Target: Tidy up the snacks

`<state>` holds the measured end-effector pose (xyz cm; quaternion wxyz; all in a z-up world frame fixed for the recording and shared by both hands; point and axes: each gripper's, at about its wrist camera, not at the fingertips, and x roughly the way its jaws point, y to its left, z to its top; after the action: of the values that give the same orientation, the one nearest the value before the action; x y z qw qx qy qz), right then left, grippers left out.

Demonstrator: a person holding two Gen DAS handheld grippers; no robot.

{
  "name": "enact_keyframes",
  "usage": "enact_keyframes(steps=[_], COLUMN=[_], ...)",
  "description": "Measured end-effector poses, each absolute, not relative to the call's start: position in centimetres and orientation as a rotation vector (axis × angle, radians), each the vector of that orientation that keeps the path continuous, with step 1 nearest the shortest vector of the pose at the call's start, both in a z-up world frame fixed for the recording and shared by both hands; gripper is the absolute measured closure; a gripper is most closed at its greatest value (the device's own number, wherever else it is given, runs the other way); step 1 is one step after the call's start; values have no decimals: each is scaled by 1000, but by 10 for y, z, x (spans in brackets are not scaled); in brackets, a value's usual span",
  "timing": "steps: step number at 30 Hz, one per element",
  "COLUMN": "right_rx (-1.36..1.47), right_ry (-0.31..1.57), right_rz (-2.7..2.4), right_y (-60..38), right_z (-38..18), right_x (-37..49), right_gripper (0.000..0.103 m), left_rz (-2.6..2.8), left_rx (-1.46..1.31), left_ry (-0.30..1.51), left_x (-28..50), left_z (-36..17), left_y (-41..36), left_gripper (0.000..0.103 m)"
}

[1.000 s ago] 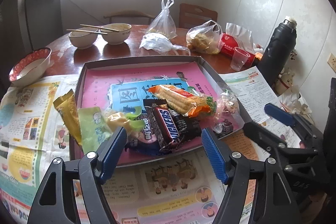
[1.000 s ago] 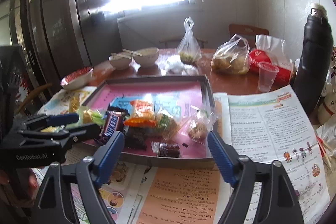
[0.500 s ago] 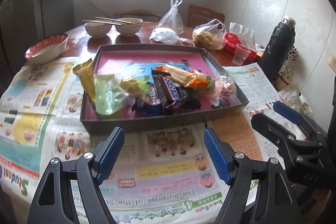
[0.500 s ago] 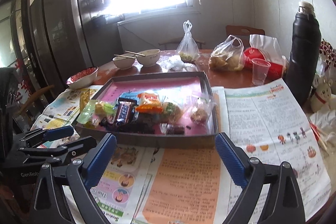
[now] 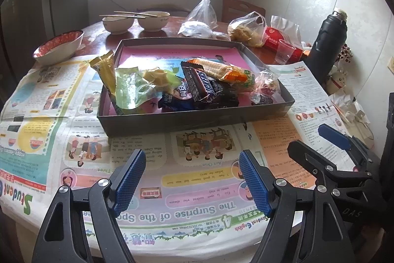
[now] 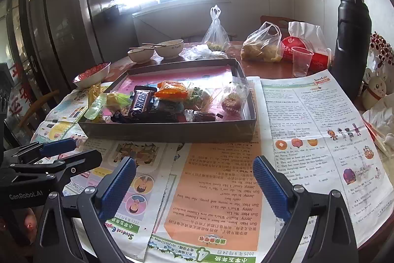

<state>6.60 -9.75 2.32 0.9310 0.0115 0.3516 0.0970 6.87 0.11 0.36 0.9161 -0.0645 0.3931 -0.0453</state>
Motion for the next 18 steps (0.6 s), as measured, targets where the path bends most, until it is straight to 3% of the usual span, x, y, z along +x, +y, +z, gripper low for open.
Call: enact_keyframes(steps=[18], right_rx=[11], right_ry=[726], right_rz=[204], right_y=[-91], right_z=[25], right_x=[63], right_gripper=[3], left_rz=[-78], left_rx=[-114], left_ry=[811], left_x=[61], left_z=[1], left_y=[4], left_gripper=[24])
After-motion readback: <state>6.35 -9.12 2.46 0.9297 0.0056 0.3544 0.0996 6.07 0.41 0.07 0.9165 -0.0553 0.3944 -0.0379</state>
